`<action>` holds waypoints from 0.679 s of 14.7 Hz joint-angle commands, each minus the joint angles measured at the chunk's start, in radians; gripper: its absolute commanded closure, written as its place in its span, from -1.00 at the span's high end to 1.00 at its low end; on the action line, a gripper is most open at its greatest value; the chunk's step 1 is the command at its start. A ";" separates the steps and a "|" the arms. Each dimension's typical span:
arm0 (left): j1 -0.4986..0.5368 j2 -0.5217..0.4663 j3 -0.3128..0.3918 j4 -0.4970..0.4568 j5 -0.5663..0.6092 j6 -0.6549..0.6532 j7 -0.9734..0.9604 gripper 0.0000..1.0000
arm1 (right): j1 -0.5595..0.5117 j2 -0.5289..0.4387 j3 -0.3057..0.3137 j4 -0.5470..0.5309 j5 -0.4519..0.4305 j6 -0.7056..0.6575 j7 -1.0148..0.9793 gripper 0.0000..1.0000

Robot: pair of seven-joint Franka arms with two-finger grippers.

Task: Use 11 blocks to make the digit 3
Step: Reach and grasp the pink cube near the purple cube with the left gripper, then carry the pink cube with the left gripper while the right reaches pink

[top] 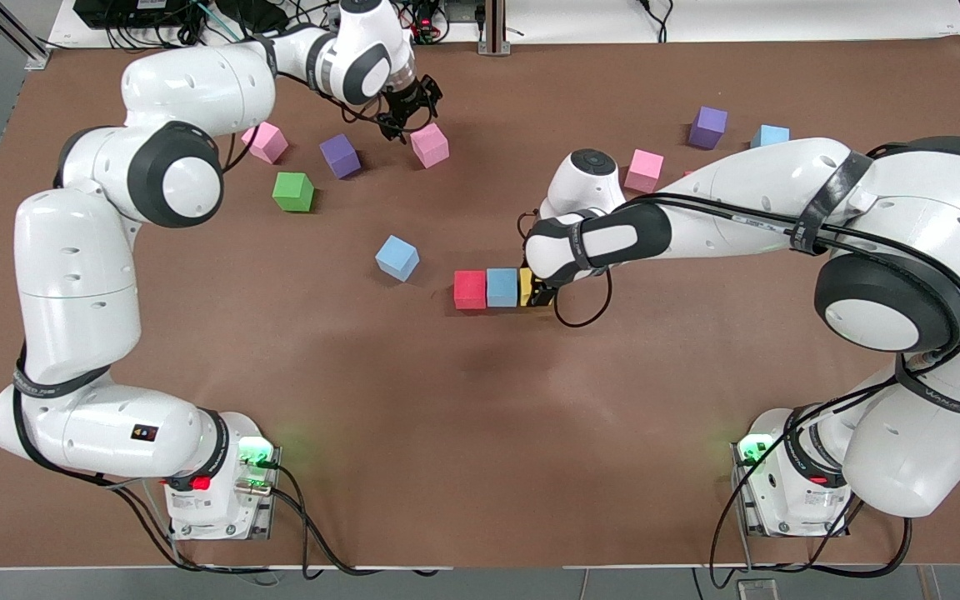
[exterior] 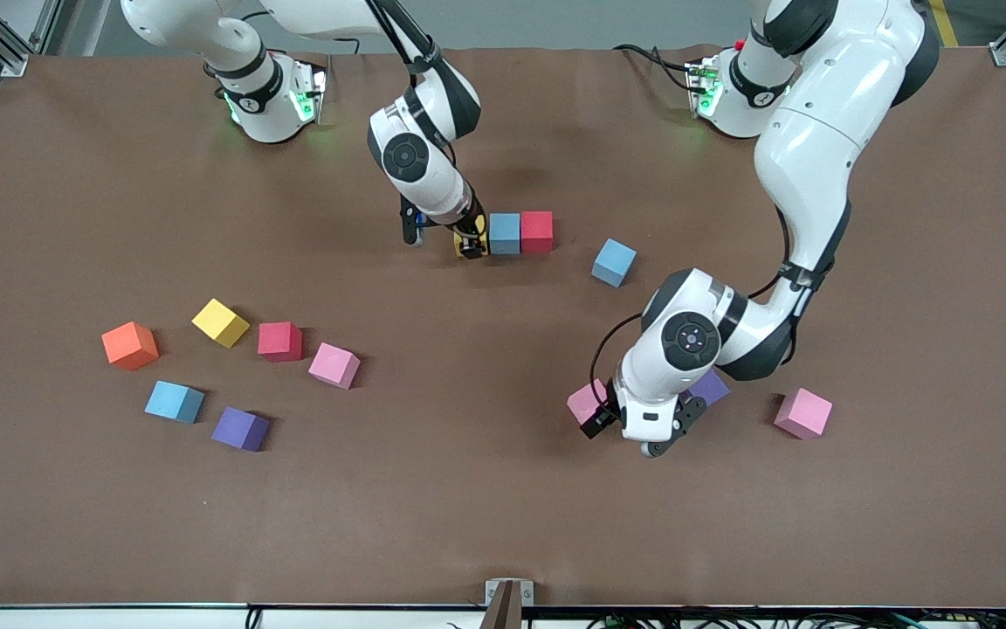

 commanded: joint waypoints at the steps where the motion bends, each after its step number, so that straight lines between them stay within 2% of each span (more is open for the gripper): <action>1: -0.022 0.034 0.007 0.030 0.014 0.024 0.005 1.00 | 0.003 0.006 -0.003 0.030 0.021 -0.030 0.013 1.00; 4: -0.025 0.043 0.008 0.025 0.017 0.024 0.008 0.99 | 0.003 -0.003 -0.003 0.035 0.022 -0.031 0.013 1.00; 5: -0.027 0.049 0.008 0.025 0.019 0.024 0.009 0.91 | 0.003 -0.006 -0.003 0.042 0.022 -0.033 0.015 1.00; 7: -0.045 0.058 0.008 0.025 0.020 0.026 0.011 0.65 | -0.004 -0.010 -0.006 0.064 0.019 -0.088 0.015 1.00; 10: -0.050 0.052 0.007 0.025 0.020 0.024 0.011 0.06 | -0.049 -0.020 -0.012 0.116 0.016 -0.231 0.013 1.00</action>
